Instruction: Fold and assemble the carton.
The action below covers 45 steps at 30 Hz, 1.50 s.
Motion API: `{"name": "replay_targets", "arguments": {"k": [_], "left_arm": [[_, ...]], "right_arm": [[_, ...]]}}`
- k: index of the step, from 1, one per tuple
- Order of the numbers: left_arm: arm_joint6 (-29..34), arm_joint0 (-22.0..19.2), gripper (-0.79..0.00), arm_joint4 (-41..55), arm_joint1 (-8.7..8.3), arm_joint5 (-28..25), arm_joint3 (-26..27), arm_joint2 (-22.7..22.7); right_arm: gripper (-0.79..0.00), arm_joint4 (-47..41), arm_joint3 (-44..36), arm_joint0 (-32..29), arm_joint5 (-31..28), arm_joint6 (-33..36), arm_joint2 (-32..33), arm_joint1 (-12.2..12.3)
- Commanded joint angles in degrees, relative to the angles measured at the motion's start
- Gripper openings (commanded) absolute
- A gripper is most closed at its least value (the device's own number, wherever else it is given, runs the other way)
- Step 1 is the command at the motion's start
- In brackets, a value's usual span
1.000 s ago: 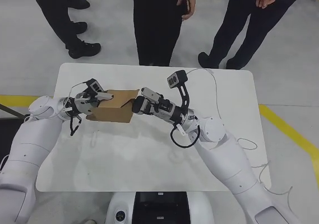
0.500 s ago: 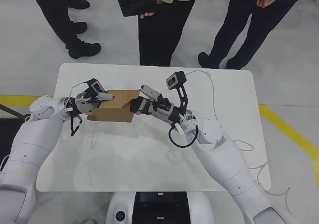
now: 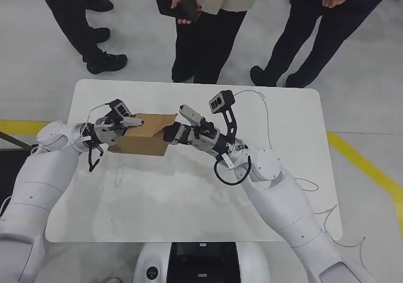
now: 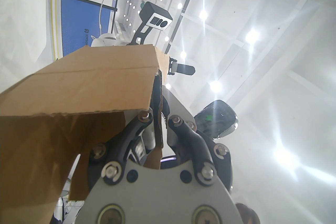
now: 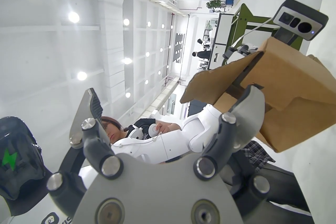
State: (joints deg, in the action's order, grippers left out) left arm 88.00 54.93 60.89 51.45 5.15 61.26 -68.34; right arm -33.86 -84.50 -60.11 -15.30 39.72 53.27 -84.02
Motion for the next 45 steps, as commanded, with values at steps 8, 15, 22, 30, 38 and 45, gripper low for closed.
{"name": "replay_targets", "arguments": {"k": [8, 15, 22, 30, 38, 45], "left_arm": [[0.00, 0.16, -0.785, 0.27, -0.11, -0.15, 0.74, 0.37], [0.00, 0.10, -0.785, 0.77, -0.27, -0.21, 1.20, 0.74], [0.00, 0.13, -0.785, 1.21, -0.47, -0.18, 1.76, 1.28], [0.00, 0.11, -0.785, 1.74, -0.77, -0.65, 1.56, 1.54], [0.00, -0.12, -0.785, 2.14, -1.03, -0.23, 1.02, 1.98], [0.00, -1.13, -0.785, 0.29, -1.32, -1.14, -1.34, 2.39]], "right_arm": [[0.000, -3.23, 1.17, 0.49, 1.23, 2.21, -0.63, -0.42], [0.000, -3.71, 1.87, 1.04, 1.62, 3.19, -1.45, -0.77], [0.000, -4.14, 2.45, 1.26, 1.69, 3.71, -1.49, -0.98], [0.000, -4.77, 2.07, 0.84, 1.66, 4.55, -0.04, -0.84], [0.000, -4.44, 1.05, -0.53, 1.45, 4.67, 2.62, -0.29], [0.000, 0.25, -1.52, -1.61, -1.16, 3.62, 5.12, 0.36]]}}
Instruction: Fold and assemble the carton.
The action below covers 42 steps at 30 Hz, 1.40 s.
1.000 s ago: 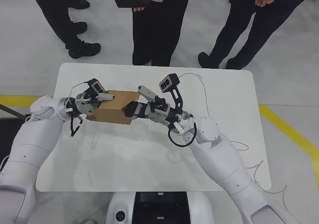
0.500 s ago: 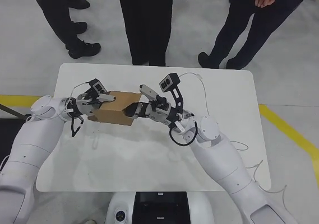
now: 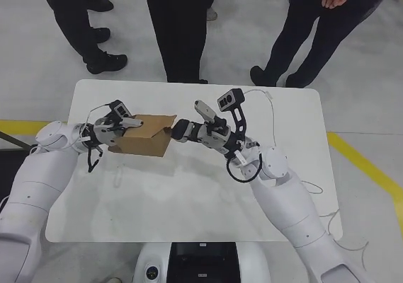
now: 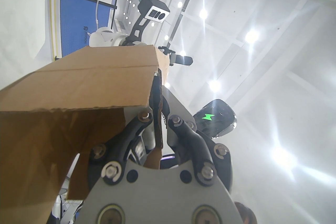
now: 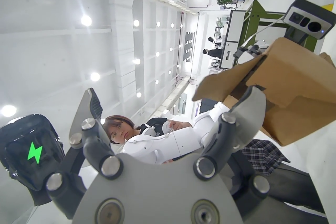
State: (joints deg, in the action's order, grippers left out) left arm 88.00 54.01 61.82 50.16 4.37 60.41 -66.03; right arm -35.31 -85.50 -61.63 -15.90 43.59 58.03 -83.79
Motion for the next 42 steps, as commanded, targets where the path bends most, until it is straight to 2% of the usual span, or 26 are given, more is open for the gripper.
{"name": "replay_targets", "arguments": {"k": [1, 9, 19, 24, 35, 42], "left_arm": [[0.00, -0.41, -0.785, -1.05, -0.02, -0.44, -0.79, 0.27], [0.00, -1.79, -0.785, -2.83, -0.35, 2.02, -1.42, 2.03], [0.00, -3.69, -0.785, -7.50, -2.51, 4.51, -0.71, 4.90], [0.00, -4.90, -0.785, -5.45, -3.69, 4.30, -1.14, 5.94], [0.00, -4.97, -0.785, -5.14, -3.73, 4.17, -1.14, 5.98], [0.00, -4.91, -0.785, -12.16, -4.49, 11.67, 1.76, 6.88]], "right_arm": [[0.000, 3.60, -1.22, -0.12, -1.30, -0.46, 0.71, 0.27], [0.000, 22.68, -4.11, 0.08, -7.40, -2.26, 2.46, 1.41], [0.000, 41.08, -6.13, -0.29, -13.35, -5.21, 3.65, 2.52], [0.000, 41.82, -6.18, -0.29, -13.59, -5.38, 3.74, 2.56], [0.000, 43.56, -6.47, -0.42, -14.00, -6.03, 3.83, 2.66], [0.000, 50.35, -2.05, 2.79, -21.75, -6.53, 5.79, 3.38]]}}
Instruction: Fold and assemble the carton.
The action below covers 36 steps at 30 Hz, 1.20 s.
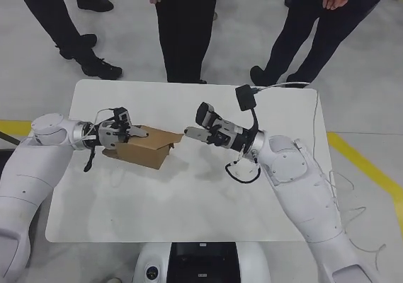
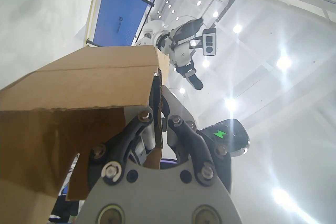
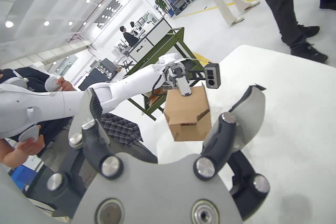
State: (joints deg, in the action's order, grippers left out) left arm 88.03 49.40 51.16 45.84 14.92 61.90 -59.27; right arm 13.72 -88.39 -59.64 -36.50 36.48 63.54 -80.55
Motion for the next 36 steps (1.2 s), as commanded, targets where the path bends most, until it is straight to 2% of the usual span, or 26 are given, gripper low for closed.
{"name": "replay_targets", "arguments": {"k": [1, 9, 18, 27, 36], "left_arm": [[-0.03, -0.42, -0.785, -1.61, -0.33, 1.36, 0.48, 0.17], [-0.03, -1.89, -0.785, 1.06, -2.60, 1.37, 4.46, 4.66], [-0.03, -4.98, -0.785, 7.09, -4.83, 1.37, 5.97, 11.50], [-0.03, -7.75, -0.785, 13.38, -5.90, 1.37, 5.63, 16.51], [-0.03, -8.91, -0.785, 19.11, -6.16, 1.37, 4.53, 19.02]], "right_arm": [[0.000, 2.63, 1.69, 1.64, -2.05, 1.33, 0.46, 0.29], [0.000, 9.89, 6.62, 6.35, -3.03, 4.08, -0.52, 0.82], [0.000, 12.33, 7.74, 7.60, -2.84, 4.72, -3.80, 0.89], [0.000, 13.81, 7.06, 6.98, -2.19, 4.45, -5.92, 1.16], [0.000, 14.38, 5.83, 6.67, -2.03, 4.05, -7.40, 1.45]]}}
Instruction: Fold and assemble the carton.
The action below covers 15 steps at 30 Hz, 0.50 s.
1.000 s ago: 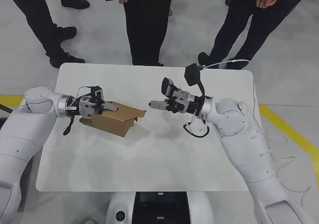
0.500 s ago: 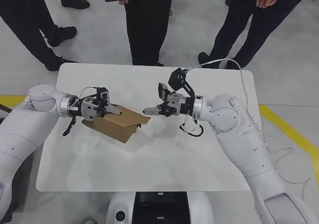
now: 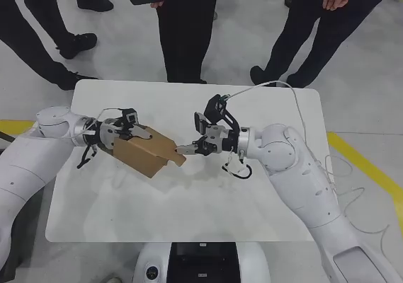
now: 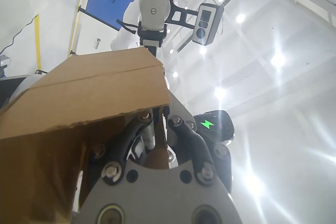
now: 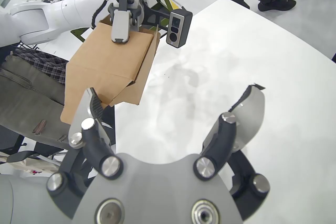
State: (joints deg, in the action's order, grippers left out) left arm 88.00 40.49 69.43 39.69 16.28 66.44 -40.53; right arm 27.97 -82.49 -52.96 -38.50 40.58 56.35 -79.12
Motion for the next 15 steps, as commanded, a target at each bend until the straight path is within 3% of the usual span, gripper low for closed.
{"name": "replay_targets", "arguments": {"k": [1, 15], "left_arm": [[0.00, -0.07, -0.785, 1.51, -0.03, 0.00, 0.02, 0.54], [0.00, -1.10, -0.785, 4.19, -0.46, 0.00, 0.94, 4.21]], "right_arm": [[0.000, 0.19, -0.11, -0.02, 0.07, -0.22, -0.40, 0.02], [0.000, 1.35, -0.38, 0.39, 0.75, -3.67, -2.18, 0.09]]}}
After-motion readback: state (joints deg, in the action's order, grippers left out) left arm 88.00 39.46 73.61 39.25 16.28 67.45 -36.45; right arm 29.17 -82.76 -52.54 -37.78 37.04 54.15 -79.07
